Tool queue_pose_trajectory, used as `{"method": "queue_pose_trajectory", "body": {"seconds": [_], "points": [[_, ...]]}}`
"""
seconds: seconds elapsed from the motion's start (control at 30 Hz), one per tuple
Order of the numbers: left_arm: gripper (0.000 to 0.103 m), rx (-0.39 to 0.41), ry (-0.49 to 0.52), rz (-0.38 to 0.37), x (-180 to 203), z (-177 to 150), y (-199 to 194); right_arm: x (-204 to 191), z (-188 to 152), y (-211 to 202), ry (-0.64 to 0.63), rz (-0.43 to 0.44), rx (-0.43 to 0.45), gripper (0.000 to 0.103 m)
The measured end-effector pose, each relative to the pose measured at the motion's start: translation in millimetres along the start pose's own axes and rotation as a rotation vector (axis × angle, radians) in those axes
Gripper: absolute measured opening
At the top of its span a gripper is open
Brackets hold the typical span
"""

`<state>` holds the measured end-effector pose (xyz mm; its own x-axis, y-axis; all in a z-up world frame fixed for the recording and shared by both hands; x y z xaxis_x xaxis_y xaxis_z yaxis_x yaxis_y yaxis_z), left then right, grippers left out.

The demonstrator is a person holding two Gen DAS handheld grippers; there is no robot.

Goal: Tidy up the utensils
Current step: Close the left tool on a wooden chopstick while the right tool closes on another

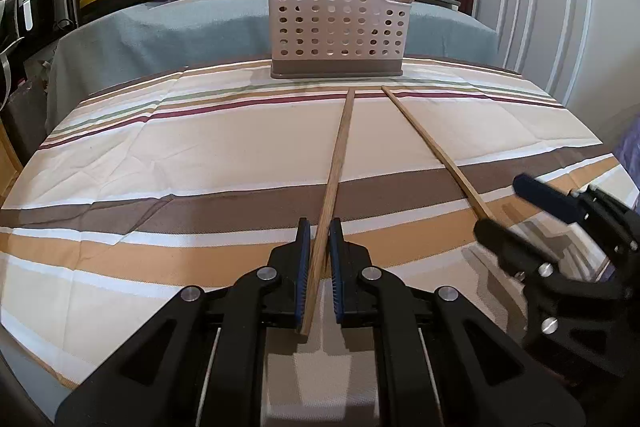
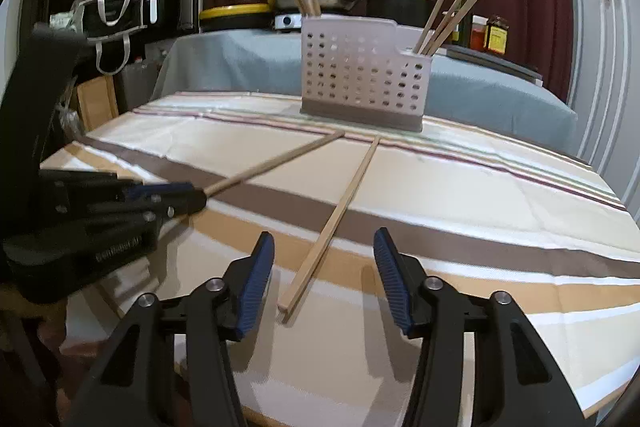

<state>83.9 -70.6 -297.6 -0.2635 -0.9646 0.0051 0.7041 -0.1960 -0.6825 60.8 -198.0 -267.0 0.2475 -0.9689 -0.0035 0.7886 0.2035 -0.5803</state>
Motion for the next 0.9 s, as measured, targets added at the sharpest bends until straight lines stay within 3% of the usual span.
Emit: {"method": "queue_pose_trajectory", "body": {"seconds": [0.3,0.67,0.9], "points": [[0.01,0.006,-0.008,0.0,1,1,1,31,-8,-1,0.064,-0.066,-0.007,0.033],[0.01,0.014,-0.005,0.007,0,0,-1,36,-11,-3,0.08,-0.03,0.026,0.009],[0.009,0.022,0.0,-0.002,1,1,0,37,-11,-5,0.083,-0.025,0.032,0.006]]}}
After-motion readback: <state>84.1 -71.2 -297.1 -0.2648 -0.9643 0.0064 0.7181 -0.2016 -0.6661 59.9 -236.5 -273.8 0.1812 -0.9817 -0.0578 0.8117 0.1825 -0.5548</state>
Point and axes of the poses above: each gripper's, at about its wrist camera, not at the fingertips, and y roughly the way its jaws point, x to its right, z to its top, the point moved 8 cm from there along y, roughly the way its jaws point, and after that the axes turned 2 degrees about -x, right-handed, at the moved point
